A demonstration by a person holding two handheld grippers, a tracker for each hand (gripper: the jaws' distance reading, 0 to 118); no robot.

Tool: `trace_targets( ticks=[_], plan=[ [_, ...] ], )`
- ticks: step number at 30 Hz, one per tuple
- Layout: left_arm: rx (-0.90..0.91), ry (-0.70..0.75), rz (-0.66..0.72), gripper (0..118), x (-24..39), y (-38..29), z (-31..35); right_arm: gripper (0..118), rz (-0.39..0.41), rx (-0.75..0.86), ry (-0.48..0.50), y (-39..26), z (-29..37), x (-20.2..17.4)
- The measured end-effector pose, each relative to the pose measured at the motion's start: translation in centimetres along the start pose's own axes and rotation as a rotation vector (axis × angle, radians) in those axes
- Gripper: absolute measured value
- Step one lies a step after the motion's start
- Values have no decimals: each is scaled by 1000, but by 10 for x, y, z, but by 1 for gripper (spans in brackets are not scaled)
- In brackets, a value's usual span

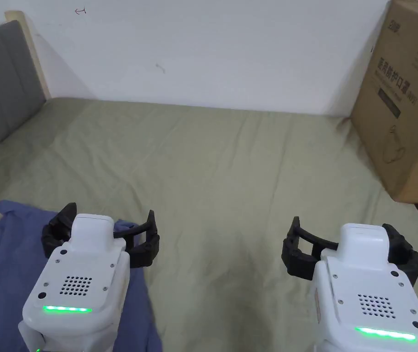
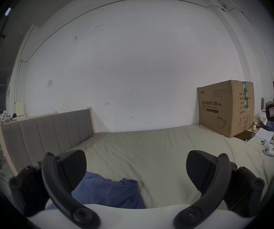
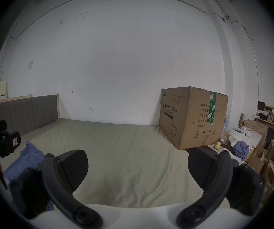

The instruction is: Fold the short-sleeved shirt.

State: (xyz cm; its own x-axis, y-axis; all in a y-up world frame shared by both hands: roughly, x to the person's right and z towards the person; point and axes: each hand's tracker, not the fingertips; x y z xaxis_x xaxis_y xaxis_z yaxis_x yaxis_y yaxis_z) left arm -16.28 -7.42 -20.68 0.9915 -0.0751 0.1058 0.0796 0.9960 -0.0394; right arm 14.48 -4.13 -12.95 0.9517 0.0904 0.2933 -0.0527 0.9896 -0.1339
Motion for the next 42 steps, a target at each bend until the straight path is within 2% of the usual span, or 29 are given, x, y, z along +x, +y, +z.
trace_targets(
  ticks=[8,28,35,36,37,38,39,40,42],
  plan=[
    [-24,-6,74,118,-7,0,-1,118,-1,-4,7,1,0,1],
    [6,-11,7,118,-5,4,1,117,-14,-1,26,4,1,3],
    [7,-8,15,117,-5,8,2,113,-5,-4,25,4,0,3],
    [5,-8,20,112,-5,8,3,108,-5,-4,26,4,1,3],
    [12,-11,26,98,-5,9,5,97,-7,-3,25,5,2,2],
    [19,-11,34,69,-5,10,6,78,-8,-1,24,5,2,2],
    [14,-9,45,20,-5,8,5,36,-3,-4,15,6,2,1],
    [1,-11,56,0,-5,8,3,2,7,-5,5,6,1,0],
    [-3,-26,96,0,-8,6,2,0,25,-6,-7,7,3,-2]
  ],
)
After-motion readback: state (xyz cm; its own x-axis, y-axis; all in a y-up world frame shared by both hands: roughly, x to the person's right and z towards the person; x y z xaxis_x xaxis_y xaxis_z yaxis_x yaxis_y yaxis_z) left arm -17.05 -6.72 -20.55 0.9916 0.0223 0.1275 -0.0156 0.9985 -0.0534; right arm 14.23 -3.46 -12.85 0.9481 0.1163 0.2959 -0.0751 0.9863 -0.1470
